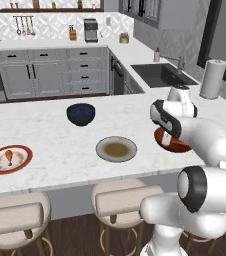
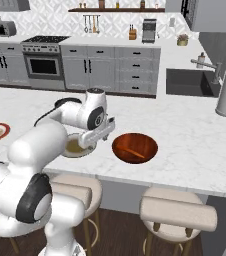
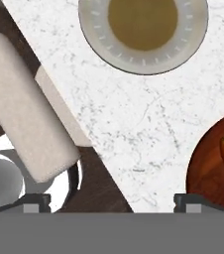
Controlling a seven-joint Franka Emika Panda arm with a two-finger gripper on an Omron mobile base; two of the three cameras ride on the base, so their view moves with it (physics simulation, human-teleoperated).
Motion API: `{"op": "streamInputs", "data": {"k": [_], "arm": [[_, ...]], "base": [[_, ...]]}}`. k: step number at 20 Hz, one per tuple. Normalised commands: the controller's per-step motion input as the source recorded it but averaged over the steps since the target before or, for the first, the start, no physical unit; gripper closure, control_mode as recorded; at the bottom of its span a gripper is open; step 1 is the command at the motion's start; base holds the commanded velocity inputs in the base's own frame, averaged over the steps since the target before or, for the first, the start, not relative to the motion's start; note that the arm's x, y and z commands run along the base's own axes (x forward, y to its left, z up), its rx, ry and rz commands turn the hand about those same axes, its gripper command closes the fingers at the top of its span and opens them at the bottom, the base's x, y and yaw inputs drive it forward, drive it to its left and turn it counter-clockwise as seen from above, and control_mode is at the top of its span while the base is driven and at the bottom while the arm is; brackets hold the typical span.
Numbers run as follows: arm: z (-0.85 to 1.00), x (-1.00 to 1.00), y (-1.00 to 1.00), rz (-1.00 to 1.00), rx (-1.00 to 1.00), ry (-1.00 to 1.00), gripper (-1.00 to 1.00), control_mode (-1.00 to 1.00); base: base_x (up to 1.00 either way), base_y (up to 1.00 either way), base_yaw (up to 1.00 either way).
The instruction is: Pick the chicken drumstick and carrot from their plates and place them in the bowl. Then put the bowl in the fridge.
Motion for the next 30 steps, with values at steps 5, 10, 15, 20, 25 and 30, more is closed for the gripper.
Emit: {"op": "streamInputs", "data": {"k": [5, 10, 15, 20, 25, 30], "arm": [[0.56, -0.2, 1.0, -0.24, 0.01, -0.02, -1.0, -1.0], [0.38, -0.09, 1.0, -0.28, 0.02, 0.02, -1.0, -1.0], [0.06, -0.4, 0.99, -0.36, 0.04, -0.01, -1.0, -1.0], [-0.06, -0.25, 0.84, -0.45, 0.12, 0.0, -1.0, -1.0], [-0.14, -0.11, 1.0, -0.47, 0.11, -0.12, -1.0, -1.0], [-0.04, -0.15, 0.92, -0.22, 0.2, 0.0, -1.0, -1.0]], "base": [[0.0, 0.0, 0.0], [0.0, 0.0, 0.0], [0.0, 0.0, 0.0], [0.0, 0.0, 0.0], [0.0, 0.0, 0.0], [0.0, 0.0, 0.0]]}}
